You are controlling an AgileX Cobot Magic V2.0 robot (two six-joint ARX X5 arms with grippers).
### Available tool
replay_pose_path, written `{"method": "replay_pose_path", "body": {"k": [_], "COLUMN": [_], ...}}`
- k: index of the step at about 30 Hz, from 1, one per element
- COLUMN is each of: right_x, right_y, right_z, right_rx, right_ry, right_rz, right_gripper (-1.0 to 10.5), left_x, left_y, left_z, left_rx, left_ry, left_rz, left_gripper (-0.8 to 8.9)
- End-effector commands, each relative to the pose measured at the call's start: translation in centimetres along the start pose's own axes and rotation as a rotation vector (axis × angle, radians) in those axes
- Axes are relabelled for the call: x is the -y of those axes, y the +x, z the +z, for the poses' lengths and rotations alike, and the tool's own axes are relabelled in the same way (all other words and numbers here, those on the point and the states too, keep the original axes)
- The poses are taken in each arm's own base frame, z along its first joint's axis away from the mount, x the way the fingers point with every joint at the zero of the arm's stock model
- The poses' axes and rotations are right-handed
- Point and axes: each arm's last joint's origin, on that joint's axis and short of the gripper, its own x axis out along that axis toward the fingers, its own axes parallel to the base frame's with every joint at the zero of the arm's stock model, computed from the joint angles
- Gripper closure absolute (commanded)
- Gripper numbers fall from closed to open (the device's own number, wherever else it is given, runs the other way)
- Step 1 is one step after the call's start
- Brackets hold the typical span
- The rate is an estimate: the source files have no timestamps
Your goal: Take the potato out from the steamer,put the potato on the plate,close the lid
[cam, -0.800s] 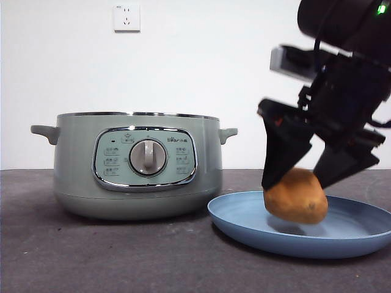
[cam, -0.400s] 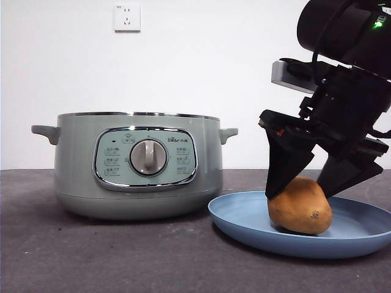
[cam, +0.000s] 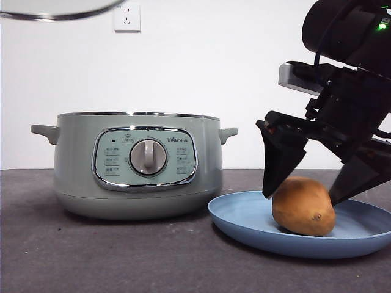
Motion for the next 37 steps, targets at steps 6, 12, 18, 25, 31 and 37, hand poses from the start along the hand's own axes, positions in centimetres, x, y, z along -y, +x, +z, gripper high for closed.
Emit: {"method": "replay_pose_path", "body": {"k": [6, 12, 18, 25, 31, 37], "right_x": [-0.5, -0.9, -1.1, -1.1, -1.1, -1.0], "right_y": [-4.6, -10.3, -15.6, -19.6, -21.0, -20.9], "right_z": [1.3, 1.2, -0.3, -2.2, -3.2, -3.2], "right_rx": [0.167, 0.303, 0.462, 0.573, 0.605, 0.605], "right_ry": [0.020, 0.011, -0.001, -0.010, -0.013, -0.008], "right_rz": [0.022, 0.046, 0.074, 0.094, 0.099, 0.068], "right_gripper": [4.4, 4.4, 4.4, 4.4, 4.4, 4.4], "left_x": [0.1, 0.2, 0.1, -0.2, -0.6, -0.7], "left_y": [4.6, 9.1, 13.6, 17.6, 19.7, 20.4], "left_z": [2.0, 2.8, 2.7, 2.1, 1.8, 1.3], "left_rx": [0.043, 0.035, 0.001, -0.039, -0.038, -0.072], "left_ry": [0.062, 0.082, 0.106, 0.115, 0.122, 0.134], "left_rz": [-0.069, -0.100, -0.121, -0.085, -0.077, -0.053], "left_gripper": [8.22, 8.22, 8.22, 8.22, 8.22, 8.22]}}
